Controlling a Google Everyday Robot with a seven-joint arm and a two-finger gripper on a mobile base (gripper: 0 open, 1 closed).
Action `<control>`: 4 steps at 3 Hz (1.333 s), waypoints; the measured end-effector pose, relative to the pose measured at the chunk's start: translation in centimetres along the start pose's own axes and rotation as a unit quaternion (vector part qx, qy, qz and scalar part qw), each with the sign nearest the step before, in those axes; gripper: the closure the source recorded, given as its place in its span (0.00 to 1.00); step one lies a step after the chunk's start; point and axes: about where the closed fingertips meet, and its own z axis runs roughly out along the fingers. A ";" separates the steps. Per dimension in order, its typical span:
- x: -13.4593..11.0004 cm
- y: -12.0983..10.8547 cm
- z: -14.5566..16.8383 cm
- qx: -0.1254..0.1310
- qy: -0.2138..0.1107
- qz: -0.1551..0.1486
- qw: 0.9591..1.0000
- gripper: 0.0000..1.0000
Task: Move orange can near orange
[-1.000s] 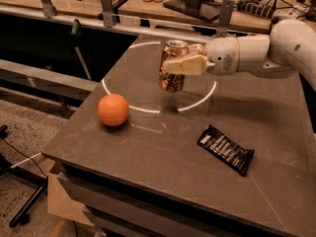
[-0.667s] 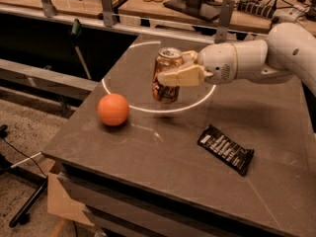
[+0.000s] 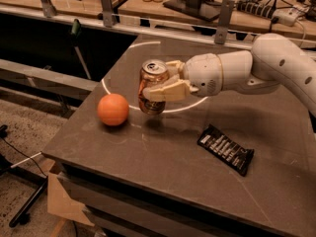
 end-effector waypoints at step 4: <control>3.7 -1.4 1.9 0.040 0.039 -0.048 0.997 0.00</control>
Offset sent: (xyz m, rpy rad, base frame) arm 0.0033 0.0255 -0.0459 -0.0546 -0.1250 -0.0318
